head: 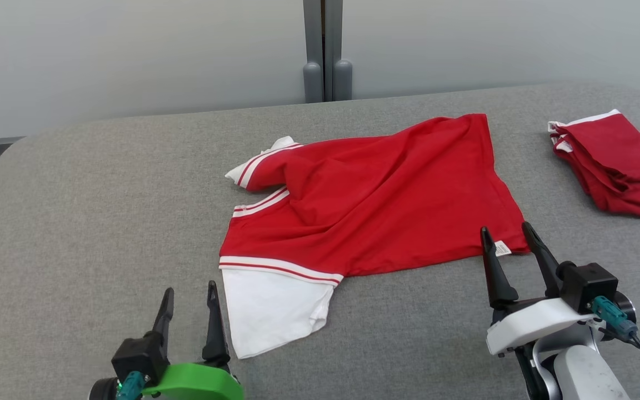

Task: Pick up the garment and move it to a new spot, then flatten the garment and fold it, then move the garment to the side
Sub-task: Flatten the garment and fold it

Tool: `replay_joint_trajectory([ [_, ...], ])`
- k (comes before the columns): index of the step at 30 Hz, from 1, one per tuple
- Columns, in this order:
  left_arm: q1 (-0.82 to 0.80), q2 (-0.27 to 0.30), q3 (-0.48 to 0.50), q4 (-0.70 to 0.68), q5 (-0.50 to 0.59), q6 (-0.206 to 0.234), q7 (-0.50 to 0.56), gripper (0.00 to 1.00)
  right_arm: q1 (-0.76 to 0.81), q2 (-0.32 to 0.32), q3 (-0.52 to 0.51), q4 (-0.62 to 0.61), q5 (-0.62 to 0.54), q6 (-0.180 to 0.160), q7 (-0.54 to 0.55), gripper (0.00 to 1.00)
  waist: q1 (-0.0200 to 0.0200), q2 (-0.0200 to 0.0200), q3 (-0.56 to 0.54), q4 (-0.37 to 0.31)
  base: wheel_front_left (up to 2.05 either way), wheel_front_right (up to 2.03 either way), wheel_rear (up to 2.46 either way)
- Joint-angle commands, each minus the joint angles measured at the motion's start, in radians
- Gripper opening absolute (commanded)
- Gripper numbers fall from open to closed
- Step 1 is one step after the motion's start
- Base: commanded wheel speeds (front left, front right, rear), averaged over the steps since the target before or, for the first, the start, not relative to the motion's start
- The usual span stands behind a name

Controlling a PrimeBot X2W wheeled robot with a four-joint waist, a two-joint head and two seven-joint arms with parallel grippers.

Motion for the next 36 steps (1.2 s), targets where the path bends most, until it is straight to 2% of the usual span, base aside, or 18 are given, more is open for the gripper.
replay_joint_trajectory([
  [1,0.013,0.003,-0.014,0.018,0.001,0.001,0.0,1.0,0.009,-0.002,-0.012,0.003,-0.003,-0.002,0.005,1.0,0.0,0.0,0.004,0.0,0.0,0.0,0.0],
  [6,-0.005,0.003,-0.083,0.101,-0.035,-0.01,0.064,1.0,0.009,0.0,-0.04,-0.008,-0.017,-0.002,0.02,1.0,0.0,0.0,0.021,-0.004,0.0,0.0,0.0],
  [12,-0.039,0.003,-0.122,0.187,-0.093,0.028,0.161,1.0,0.004,0.002,-0.045,-0.022,-0.019,-0.002,0.029,1.0,0.0,0.0,0.05,-0.021,0.0,0.0,0.0],
  [18,-0.074,0.003,-0.133,0.253,-0.142,0.049,0.199,1.0,-0.008,0.002,-0.054,-0.025,-0.009,-0.002,0.03,1.0,0.0,0.0,0.08,-0.047,0.0,0.0,0.0],
  [19,-0.079,0.003,-0.137,0.262,-0.154,0.045,0.205,0.81,-0.008,0.002,-0.061,-0.024,-0.011,-0.002,0.03,1.0,0.0,0.0,0.083,-0.049,0.0,0.0,0.0],
  [20,-0.082,0.003,-0.141,0.267,-0.158,0.042,0.21,0.41,-0.008,0.002,-0.066,-0.023,-0.014,-0.002,0.029,1.0,0.0,0.0,0.086,-0.05,0.0,0.0,0.0],
  [21,-0.085,0.003,-0.145,0.272,-0.163,0.038,0.216,0.09,-0.008,0.002,-0.072,-0.021,-0.018,-0.002,0.029,1.0,0.0,0.0,0.09,-0.052,0.0,0.0,0.0],
  [22,-0.086,0.003,-0.152,0.275,-0.164,0.033,0.222,0.0,-0.008,0.002,-0.079,-0.018,-0.02,-0.002,0.031,1.0,0.0,0.0,0.093,-0.052,0.0,0.0,0.0],
  [28,-0.108,0.003,-0.166,0.246,-0.171,0.018,0.204,0.0,-0.032,0.002,-0.192,0.049,-0.043,-0.001,0.104,1.0,0.0,0.0,0.104,-0.037,0.0,0.0,0.0],
  [36,-0.103,0.045,-0.094,0.104,-0.179,0.066,0.138,0.0,-0.125,0.002,-0.301,0.181,-0.089,-0.002,0.178,1.0,0.0,0.0,0.115,0.022,0.0,0.0,0.0],
])
